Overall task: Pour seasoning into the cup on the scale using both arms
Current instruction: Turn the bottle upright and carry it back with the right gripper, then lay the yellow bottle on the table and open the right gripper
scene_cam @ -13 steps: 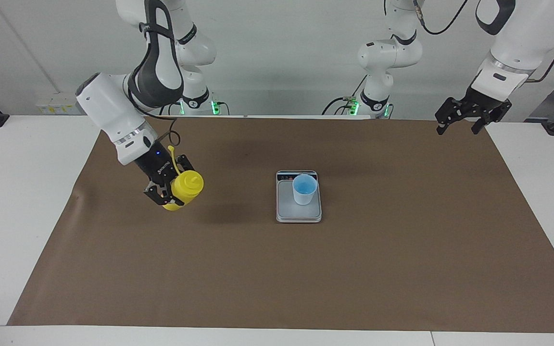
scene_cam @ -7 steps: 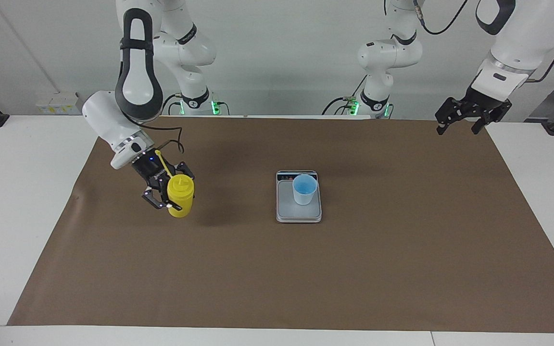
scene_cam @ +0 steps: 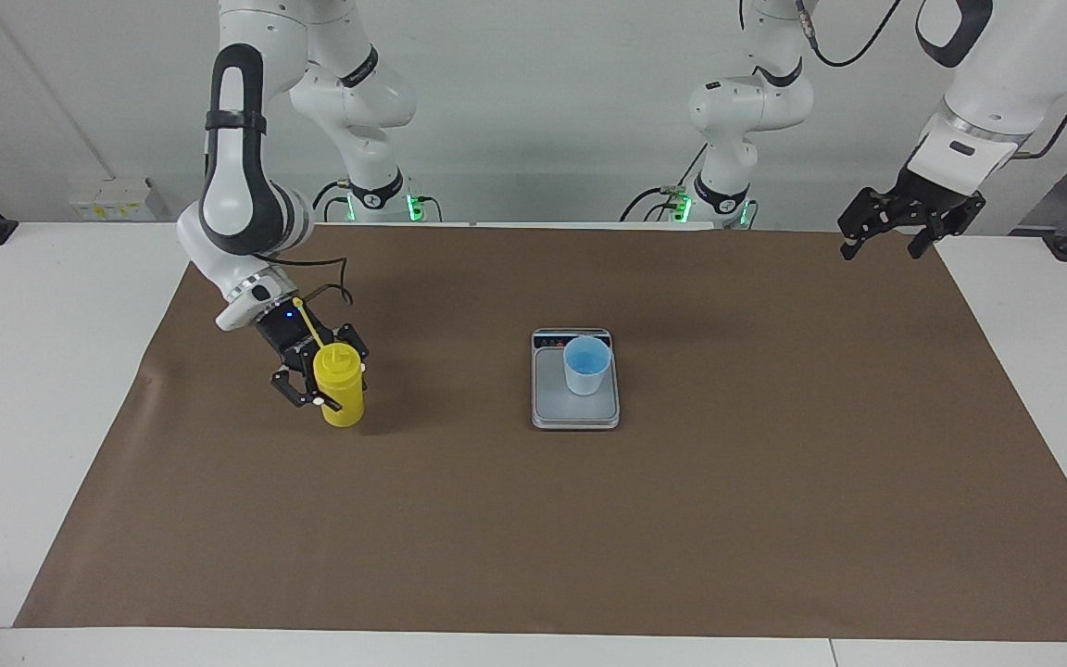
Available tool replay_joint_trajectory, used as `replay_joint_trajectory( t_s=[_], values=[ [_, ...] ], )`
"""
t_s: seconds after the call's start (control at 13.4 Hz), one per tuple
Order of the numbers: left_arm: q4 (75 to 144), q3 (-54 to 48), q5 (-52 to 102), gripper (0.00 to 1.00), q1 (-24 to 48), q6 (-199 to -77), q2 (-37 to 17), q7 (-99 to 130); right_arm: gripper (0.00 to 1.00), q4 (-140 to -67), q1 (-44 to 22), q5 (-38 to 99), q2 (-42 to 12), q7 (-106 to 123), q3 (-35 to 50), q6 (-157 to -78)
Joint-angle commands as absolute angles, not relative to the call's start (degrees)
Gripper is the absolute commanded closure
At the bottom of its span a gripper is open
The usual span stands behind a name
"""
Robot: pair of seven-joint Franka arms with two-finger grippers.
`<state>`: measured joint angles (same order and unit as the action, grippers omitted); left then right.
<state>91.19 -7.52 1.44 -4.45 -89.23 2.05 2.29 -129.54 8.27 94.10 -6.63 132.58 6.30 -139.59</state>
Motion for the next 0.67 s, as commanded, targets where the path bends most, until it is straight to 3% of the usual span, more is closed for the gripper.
replay_joint_trajectory(
  t_s=[0.0, 0.07, 0.15, 0.22, 0.6],
  values=[
    [92.0, -7.3, 0.6, 0.0, -4.3, -88.8, 2.8, 2.2, 1.0, -131.6, 11.9, 98.9, -7.9, 139.9, 7.0, -135.8],
    [92.0, -7.3, 0.7, 0.0, -4.3, -88.8, 2.8, 2.2, 1.0, -132.0, 12.3, 99.3, -8.2, 140.3, 7.0, -134.8],
    [92.0, -7.3, 0.7, 0.0, -4.3, -88.8, 2.8, 2.2, 0.35, -132.2, 12.4, 100.1, -8.2, 140.3, 7.0, -134.9],
    [92.0, -7.3, 0.7, 0.0, -4.3, -88.8, 2.8, 2.2, 0.0, -132.3, 12.4, 101.1, -8.2, 140.3, 7.0, -135.0],
    [92.0, -7.3, 0.7, 0.0, -4.3, -88.8, 2.8, 2.2, 0.0, -132.4, 12.1, 101.4, -8.1, 140.3, 6.9, -135.2]
  ],
)
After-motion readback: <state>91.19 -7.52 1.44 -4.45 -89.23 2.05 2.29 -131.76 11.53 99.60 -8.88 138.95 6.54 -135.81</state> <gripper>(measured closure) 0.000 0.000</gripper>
